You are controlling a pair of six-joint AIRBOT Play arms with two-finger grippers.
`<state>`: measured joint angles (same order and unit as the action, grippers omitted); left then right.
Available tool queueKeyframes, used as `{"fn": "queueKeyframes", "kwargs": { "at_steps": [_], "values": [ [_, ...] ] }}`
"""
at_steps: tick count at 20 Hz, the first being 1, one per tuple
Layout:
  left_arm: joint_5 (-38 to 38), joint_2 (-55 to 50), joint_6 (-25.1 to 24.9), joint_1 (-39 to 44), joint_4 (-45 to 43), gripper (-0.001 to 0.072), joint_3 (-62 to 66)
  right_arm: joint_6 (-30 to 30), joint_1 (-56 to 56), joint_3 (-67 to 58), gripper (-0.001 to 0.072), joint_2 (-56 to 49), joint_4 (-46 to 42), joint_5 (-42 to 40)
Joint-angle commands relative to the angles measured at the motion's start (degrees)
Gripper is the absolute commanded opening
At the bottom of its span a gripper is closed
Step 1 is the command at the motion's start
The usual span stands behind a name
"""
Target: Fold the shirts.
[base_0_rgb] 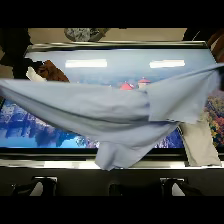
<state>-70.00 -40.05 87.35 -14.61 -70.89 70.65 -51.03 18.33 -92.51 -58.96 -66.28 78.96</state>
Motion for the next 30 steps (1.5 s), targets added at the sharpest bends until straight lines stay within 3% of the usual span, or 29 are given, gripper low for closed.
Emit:
{"fn": "queueKeyframes", "kwargs": {
  "at_steps": [1,4,7,8,9,10,12,15,16,18,21,27,28,29,30],
  "values": [
    [11.67,-1.75,-2.12,2.99,1.77,0.0029,-21.29,2.36,-0.07,8.68,0.0044,-13.75,11.17,-6.86],
    [25.7,-7.28,-1.38,5.6,2.54,0.003,-29.42,1.79,-0.07,9.99,0.0045,-27.21,24.37,-14.27],
    [28.04,-13.57,-0.83,7.13,5.92,0.003,-29.55,1.53,-0.48,9.97,0.0079,-36.52,35.3,-14.1],
    [28.3,-14.91,-0.83,7.5,6.23,0.003,-29.53,1.57,-0.79,9.97,0.0233,-37.73,37.18,-13.7],
    [28.26,-15.58,-0.87,7.56,6.21,0.003,-29.51,1.99,-0.76,9.9,0.0462,-37.97,38.07,-12.46],
    [28.24,-15.67,-1.2,7.56,6.19,0.003,-29.51,3.56,-0.22,9.38,0.0609,-37.46,38.03,-9.84],
    [27.93,-15.43,-2.58,7.54,6.19,0.003,-29.51,4.72,1.64,8.24,0.0614,-35.34,31.54,-2.69],
    [26.49,-15.41,-2.58,7.56,6.19,0.003,-29.51,1.75,1.97,11.06,0.0614,-31.12,5.27,11.98],
    [26.25,-15.41,-2.58,7.56,6.19,0.003,-29.51,1.9,1.46,15.65,0.0614,-29.2,0.44,13.7],
    [25.92,-15.41,-2.58,7.56,6.19,0.003,-29.51,0.39,1.46,29.42,0.0614,-24.26,2.03,8.35],
    [25.86,-15.41,-2.58,7.56,6.21,0.003,-29.51,1.11,0.59,47.28,0.0614,-20.48,14.58,-2.25],
    [25.83,-15.41,-2.56,7.56,6.21,0.003,-29.51,2.58,-11.41,55.34,0.0588,-20.5,24.26,-14.21],
    [25.83,-15.41,-2.56,7.56,6.21,0.003,-29.51,1.6,-13.18,55.34,0.0524,-20.5,25.55,-17.49],
    [25.88,-15.41,-2.6,7.56,6.19,0.003,-29.51,0.61,-14.56,55.32,0.0388,-20.5,26.88,-21.11],
    [25.9,-15.41,-3.04,7.54,6.21,0.0031,-29.44,0.68,-15.13,54.73,0.0159,-20.5,27.98,-22.01]
  ]
}}
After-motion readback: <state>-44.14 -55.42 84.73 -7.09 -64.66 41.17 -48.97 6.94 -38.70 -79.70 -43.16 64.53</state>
